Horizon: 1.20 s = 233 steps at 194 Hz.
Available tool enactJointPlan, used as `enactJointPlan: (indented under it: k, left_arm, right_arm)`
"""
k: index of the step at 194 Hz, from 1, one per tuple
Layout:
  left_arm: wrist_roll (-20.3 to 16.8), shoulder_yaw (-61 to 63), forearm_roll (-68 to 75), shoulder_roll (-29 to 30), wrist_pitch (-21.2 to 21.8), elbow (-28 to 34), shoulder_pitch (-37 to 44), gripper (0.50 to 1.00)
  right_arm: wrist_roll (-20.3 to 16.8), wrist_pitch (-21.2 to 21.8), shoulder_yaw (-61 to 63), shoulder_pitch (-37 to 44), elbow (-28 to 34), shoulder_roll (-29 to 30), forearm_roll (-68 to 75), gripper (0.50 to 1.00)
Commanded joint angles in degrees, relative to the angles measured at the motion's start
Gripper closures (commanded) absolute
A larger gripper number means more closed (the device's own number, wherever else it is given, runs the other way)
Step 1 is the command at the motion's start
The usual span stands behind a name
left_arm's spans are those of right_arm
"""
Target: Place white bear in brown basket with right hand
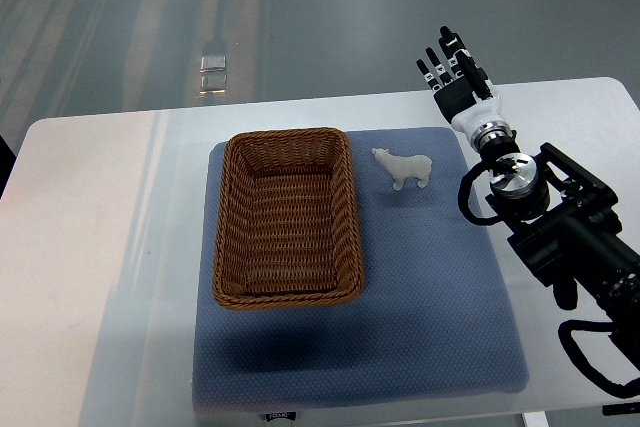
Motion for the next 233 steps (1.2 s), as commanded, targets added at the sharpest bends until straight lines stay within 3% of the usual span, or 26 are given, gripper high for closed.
enactJointPlan:
  k: [1, 98, 137, 155, 183, 208, 233]
  left_arm:
    - [0.0, 0.0, -0.1, 0.0, 0.0, 0.0, 0.0, 0.500]
    - [-0.1, -0.1, -0.2, 0.0, 0.0, 0.0, 0.0, 0.500]
    - [0.0, -0.1, -0.2, 0.0, 0.0, 0.1, 0.0, 0.500]
    - [0.0, 0.0, -0.2, 0.0, 0.0, 0.1, 0.0, 0.500]
    - [0.0, 0.0, -0.2, 0.0, 0.0, 0.1, 0.0, 0.500]
    - [0.0, 0.0, -0.2, 0.0, -0.1, 0.1, 0.0, 0.500]
    - [0.0, 0.0, -0.2, 0.0, 0.0, 0.2, -0.1, 0.500]
  right_arm:
    - [0.0, 0.0, -0.1, 0.0, 0.0, 0.1, 0.0, 0.566]
    - [-0.2, 0.0, -0.2, 0.4, 0.1, 0.0, -7.8, 0.568]
    - [-1.0, 0.4, -7.2, 2.5, 1.1, -2.4, -17.6, 0.568]
    - [-5.4, 0.5, -13.3, 4.7, 5.0, -7.6, -25.2, 0.568]
    - [-8.8, 2.0, -23.5, 11.4, 7.6, -13.6, -39.4, 0.568]
    - [-14.1, 12.0, -33.1, 18.8, 12.2, -20.0, -50.7, 0.568]
    - [-24.0, 20.1, -42.0, 26.8, 17.2, -24.1, -58.4, 0.568]
